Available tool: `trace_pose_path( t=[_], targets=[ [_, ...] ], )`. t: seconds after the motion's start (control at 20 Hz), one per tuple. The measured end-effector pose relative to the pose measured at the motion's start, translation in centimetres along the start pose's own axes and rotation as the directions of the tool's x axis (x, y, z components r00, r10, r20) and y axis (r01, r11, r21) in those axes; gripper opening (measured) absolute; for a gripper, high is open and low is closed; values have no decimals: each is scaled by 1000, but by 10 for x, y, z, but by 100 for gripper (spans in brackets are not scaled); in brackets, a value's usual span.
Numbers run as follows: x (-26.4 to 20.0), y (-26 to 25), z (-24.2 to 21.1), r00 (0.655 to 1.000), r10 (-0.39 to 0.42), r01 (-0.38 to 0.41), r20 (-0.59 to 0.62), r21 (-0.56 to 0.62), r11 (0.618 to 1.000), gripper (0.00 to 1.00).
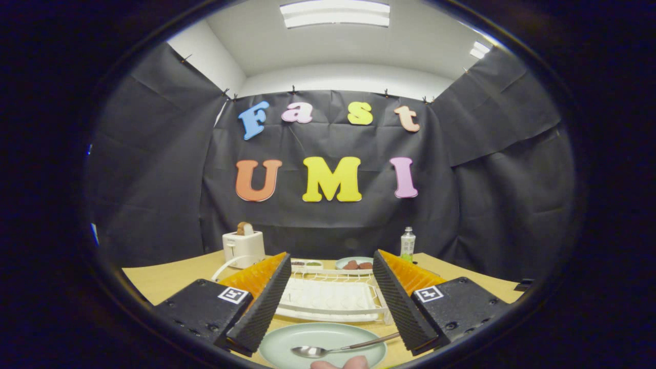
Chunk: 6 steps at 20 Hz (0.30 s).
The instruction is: Take the plate from the dish rack, then take the spoon from the basket and place it into the plate.
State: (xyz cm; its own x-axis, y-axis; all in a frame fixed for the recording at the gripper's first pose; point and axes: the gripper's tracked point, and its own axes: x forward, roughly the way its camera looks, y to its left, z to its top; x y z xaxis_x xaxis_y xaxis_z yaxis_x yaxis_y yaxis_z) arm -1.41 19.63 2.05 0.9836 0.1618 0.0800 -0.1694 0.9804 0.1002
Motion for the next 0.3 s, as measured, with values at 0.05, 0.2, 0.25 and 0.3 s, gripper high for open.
trace_pose_path(
  t=[0.05,0.2,0.25,0.3],
  targets=[
    [0,4,-1,1000,6,-6,3,3,1000,100],
    [5,4,-1,1000,0,0,9,12,1000,100],
    [6,5,-2,1000,1,-1,4,20,1000,100],
    [7,8,-5,1000,6,-6,-5,26,1000,100]
  ],
)
